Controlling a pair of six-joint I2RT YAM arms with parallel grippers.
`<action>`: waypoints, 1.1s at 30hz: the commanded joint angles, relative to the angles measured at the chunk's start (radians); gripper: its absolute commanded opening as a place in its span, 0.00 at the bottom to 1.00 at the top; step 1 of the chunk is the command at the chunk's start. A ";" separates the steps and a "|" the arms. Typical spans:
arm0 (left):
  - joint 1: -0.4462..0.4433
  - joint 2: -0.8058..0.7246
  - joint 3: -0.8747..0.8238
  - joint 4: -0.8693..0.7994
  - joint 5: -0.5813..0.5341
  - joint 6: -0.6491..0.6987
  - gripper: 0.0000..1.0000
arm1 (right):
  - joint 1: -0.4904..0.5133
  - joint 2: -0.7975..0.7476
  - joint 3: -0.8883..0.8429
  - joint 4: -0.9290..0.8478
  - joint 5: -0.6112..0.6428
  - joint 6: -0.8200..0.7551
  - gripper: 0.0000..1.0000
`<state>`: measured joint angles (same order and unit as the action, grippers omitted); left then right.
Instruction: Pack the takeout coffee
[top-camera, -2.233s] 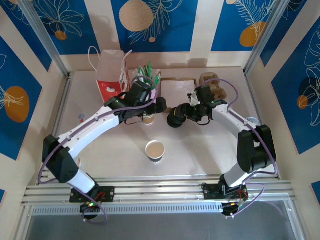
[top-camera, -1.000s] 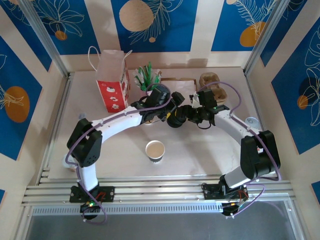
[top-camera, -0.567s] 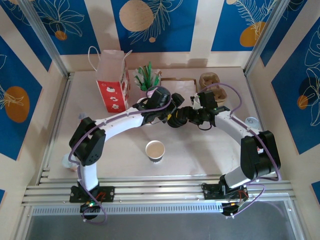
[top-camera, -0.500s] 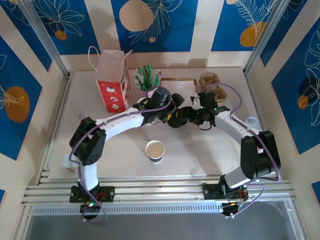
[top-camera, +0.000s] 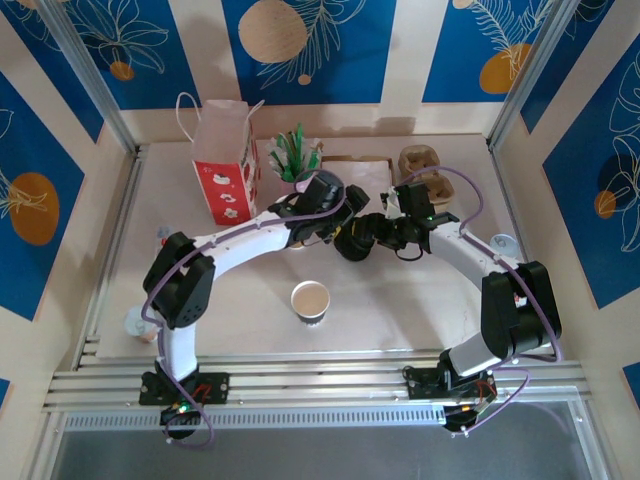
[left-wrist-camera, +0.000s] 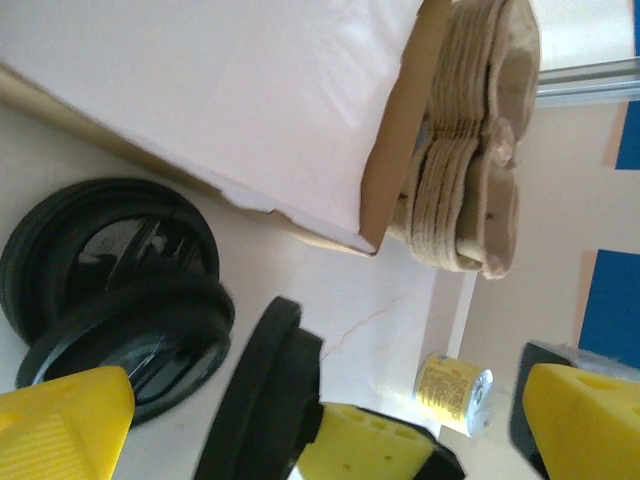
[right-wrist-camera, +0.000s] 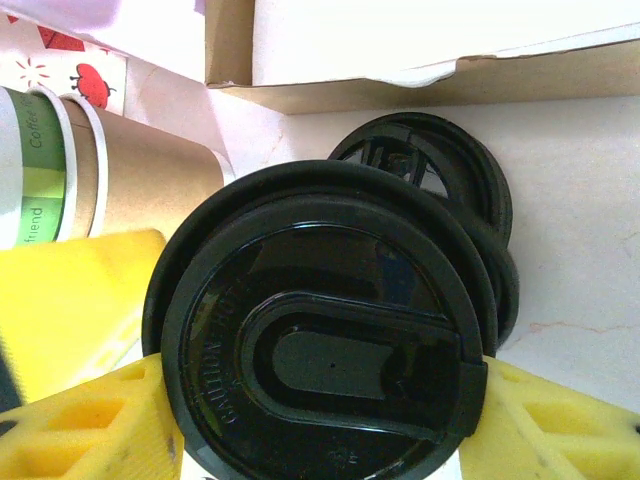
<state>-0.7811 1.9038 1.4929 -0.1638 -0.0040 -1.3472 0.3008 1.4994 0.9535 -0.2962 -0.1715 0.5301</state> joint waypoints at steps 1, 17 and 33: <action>0.027 -0.001 0.092 -0.074 -0.045 0.073 1.00 | 0.006 -0.005 0.030 -0.014 -0.002 -0.018 0.61; 0.131 -0.330 0.216 -0.440 -0.301 0.674 1.00 | 0.118 -0.169 0.060 -0.245 0.172 -0.127 0.61; 0.132 -1.057 -0.454 -0.446 -0.630 1.093 1.00 | 0.640 -0.274 0.219 -0.598 0.491 -0.065 0.60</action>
<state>-0.6544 0.9081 1.0985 -0.5972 -0.5308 -0.3557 0.8936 1.2022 1.1397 -0.7929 0.2409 0.4232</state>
